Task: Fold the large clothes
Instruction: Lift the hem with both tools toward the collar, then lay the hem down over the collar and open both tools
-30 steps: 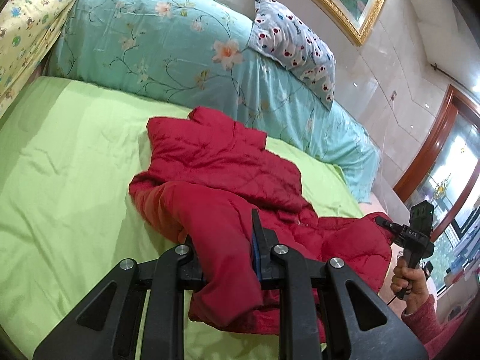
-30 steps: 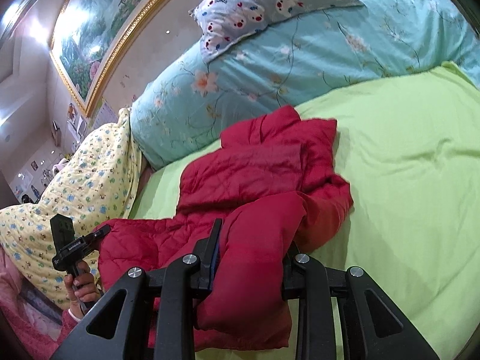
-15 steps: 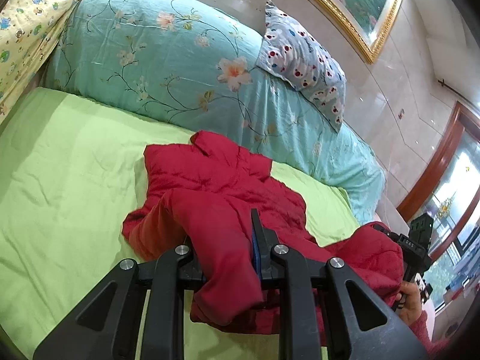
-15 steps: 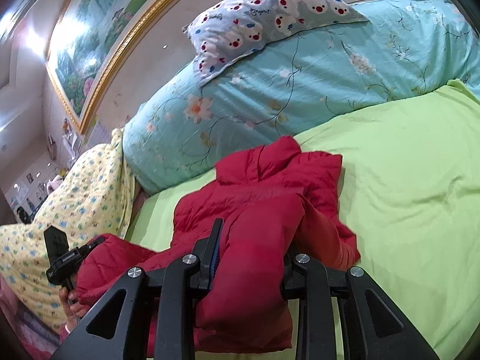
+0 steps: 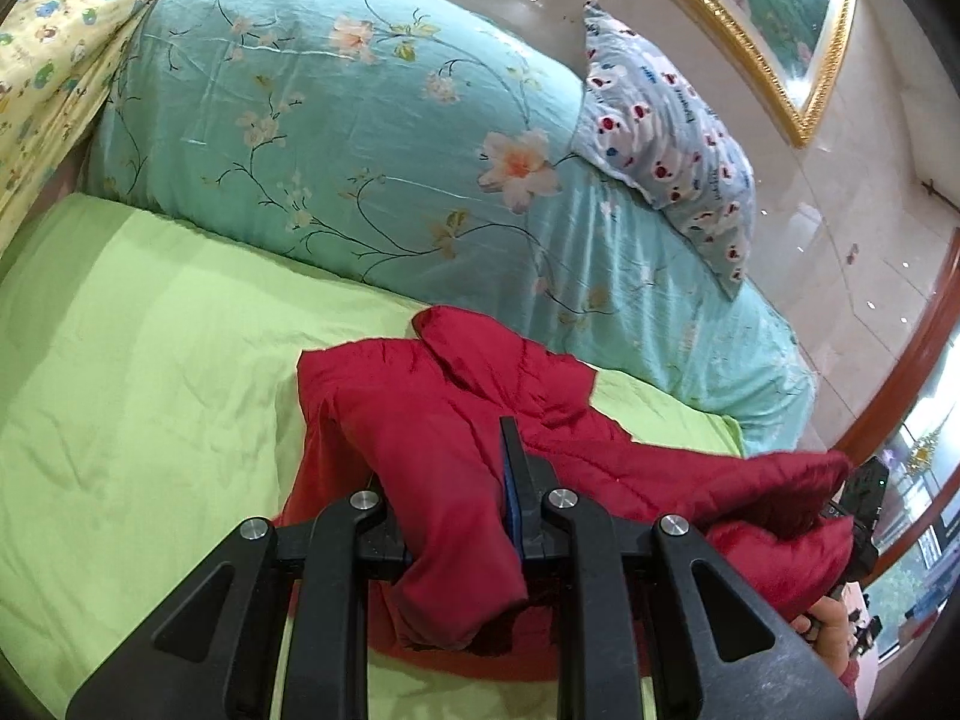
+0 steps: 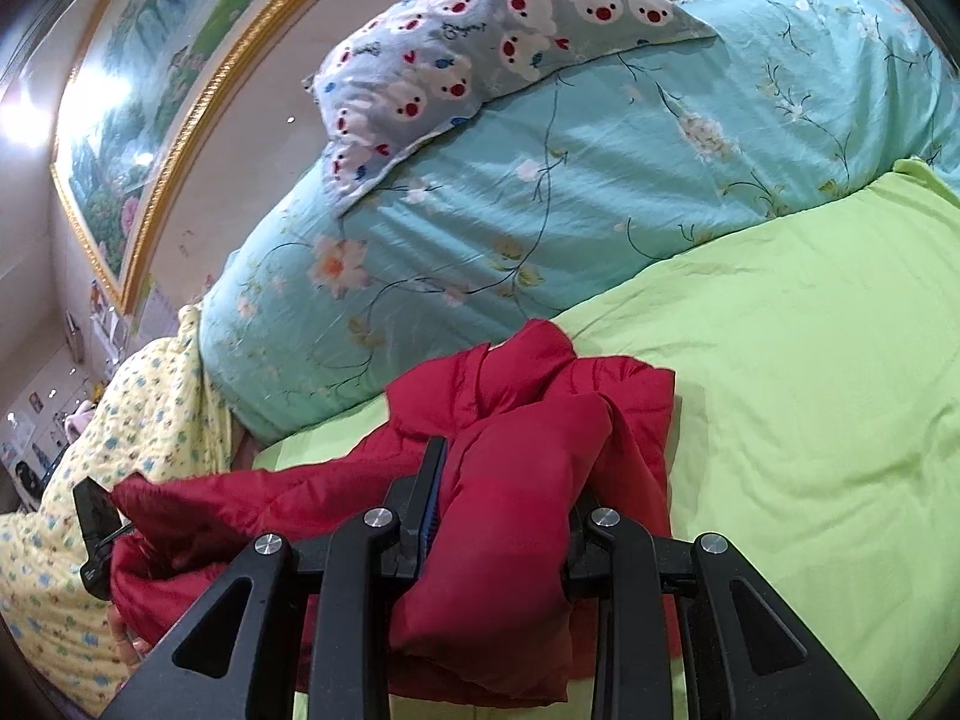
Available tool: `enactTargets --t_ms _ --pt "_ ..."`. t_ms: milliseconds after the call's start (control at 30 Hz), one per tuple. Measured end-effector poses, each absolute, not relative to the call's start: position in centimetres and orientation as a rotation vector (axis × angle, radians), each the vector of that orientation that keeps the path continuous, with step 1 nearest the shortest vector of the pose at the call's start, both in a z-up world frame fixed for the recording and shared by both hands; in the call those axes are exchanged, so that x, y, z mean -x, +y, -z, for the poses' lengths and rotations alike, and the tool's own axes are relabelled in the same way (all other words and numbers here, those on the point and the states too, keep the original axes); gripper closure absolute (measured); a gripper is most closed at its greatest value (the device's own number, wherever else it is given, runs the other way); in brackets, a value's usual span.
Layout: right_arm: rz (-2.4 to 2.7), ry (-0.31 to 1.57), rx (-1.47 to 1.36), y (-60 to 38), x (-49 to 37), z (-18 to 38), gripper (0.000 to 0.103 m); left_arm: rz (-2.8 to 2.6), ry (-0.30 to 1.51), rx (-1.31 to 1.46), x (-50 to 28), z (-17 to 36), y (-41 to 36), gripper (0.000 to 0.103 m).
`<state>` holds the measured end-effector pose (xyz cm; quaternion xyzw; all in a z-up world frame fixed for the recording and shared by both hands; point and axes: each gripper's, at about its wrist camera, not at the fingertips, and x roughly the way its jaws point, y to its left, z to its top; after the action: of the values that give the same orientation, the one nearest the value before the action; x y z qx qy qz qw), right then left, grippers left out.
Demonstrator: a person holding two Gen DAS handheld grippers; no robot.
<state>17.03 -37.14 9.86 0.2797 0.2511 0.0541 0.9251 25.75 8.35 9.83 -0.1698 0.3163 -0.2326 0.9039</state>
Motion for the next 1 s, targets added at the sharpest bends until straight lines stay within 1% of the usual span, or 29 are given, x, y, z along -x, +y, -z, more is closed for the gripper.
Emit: enactTargets --t_ms 267,633,900,1000 --pt "-0.029 0.554 -0.633 -39.6 -22.6 -7.3 0.075 0.399 0.684 0.34 -31.7 -8.0 7.3 0.084" --pt "0.069 0.613 -0.653 -40.8 -29.1 -2.5 0.074 0.285 0.773 0.281 -39.7 -2.8 4.4 0.084" --pt "0.101 0.641 -0.626 -41.3 -32.8 0.4 0.075 0.25 0.812 0.286 -43.2 -0.1 3.7 0.081" --pt "0.107 0.657 -0.674 -41.9 -33.9 1.9 0.074 0.247 0.833 0.288 -44.5 0.6 3.3 0.081"
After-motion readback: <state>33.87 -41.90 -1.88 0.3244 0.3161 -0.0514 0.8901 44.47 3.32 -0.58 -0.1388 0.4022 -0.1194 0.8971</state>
